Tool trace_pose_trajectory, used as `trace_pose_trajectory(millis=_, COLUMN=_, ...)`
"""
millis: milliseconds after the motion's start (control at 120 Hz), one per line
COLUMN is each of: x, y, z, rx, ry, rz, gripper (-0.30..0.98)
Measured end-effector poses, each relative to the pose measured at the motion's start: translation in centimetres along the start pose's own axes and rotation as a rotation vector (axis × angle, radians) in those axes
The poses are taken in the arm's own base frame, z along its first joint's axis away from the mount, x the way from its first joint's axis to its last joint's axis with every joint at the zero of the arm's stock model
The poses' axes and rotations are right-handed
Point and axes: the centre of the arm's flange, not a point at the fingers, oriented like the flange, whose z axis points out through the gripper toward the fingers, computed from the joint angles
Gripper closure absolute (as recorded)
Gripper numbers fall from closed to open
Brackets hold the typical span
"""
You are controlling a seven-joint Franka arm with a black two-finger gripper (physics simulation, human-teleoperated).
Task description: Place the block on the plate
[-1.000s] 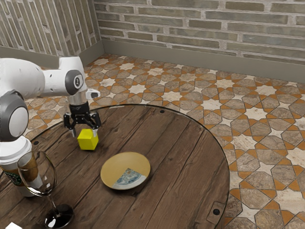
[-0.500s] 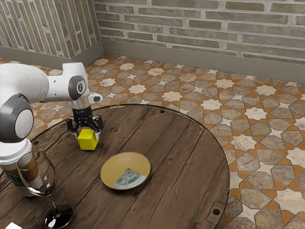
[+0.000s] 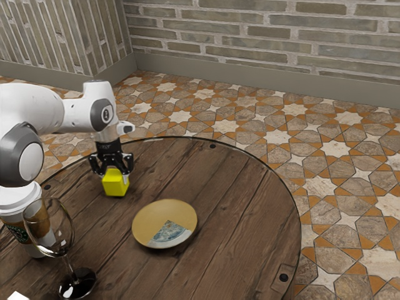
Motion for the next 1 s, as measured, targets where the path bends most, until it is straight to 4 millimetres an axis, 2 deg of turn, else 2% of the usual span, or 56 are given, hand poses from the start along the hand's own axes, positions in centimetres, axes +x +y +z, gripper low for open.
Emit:
trace_pose_trajectory(millis=100, x=-0.3, y=0.4, z=-0.6, rx=0.006, ry=0.008, rz=0.006, gripper=0.28)
trace_pose_trajectory(millis=233, x=-1.1, y=1.4, z=-2.8, rx=0.012, ry=0.034, rz=0.024, gripper=0.28)
trace_pose_trajectory(millis=375, x=-3.7, y=3.4, z=-4.8, rx=0.009, ry=0.039, rz=0.052, gripper=0.29)
trace_pose_trajectory(millis=475, x=-6.1, y=4.8, z=-5.4, rx=0.011, ry=0.026, rz=0.075, gripper=0.29)
trace_pose_trajectory(millis=800, x=-14.3, y=13.6, z=-4.8, rx=0.057, ry=-0.012, rz=0.204, gripper=0.29)
trace_pose_trajectory(millis=1000, x=-17.3, y=18.3, z=-3.3, rx=0.094, ry=-0.024, rz=0.246, gripper=0.29)
